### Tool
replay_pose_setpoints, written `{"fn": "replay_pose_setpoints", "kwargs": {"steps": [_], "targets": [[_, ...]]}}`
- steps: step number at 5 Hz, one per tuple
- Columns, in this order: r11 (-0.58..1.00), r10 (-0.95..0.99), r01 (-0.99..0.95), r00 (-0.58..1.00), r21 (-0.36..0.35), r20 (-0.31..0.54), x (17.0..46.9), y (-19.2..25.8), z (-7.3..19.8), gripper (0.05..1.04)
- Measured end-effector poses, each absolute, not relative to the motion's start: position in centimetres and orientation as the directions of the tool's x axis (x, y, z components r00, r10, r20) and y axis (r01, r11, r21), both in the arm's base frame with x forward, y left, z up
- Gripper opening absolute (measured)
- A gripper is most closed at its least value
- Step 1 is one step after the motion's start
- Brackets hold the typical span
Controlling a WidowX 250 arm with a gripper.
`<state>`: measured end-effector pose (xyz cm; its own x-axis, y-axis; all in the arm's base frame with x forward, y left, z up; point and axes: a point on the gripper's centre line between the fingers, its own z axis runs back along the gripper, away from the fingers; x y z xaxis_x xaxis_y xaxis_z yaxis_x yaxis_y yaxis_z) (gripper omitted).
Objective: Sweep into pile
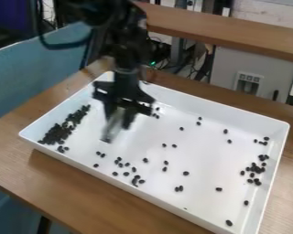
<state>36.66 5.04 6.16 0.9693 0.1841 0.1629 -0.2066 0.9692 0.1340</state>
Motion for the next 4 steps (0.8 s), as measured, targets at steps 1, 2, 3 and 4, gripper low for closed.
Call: {"fn": "replay_pose_setpoints", "kwargs": {"steps": [1, 2, 3, 4], "targets": [[0.978, 0.196, -0.206, 0.959, 0.03, 0.204, 36.2, 1.0, 5.3, 0.403], [0.984, 0.177, -0.179, 0.956, -0.013, 0.233, 35.9, -4.1, 4.7, 0.403], [0.981, 0.196, -0.192, 0.947, -0.039, 0.255, 35.5, -8.7, 4.9, 0.403], [0.991, 0.136, -0.128, 0.958, -0.047, 0.253, 35.0, -13.9, 4.6, 0.403]]}}
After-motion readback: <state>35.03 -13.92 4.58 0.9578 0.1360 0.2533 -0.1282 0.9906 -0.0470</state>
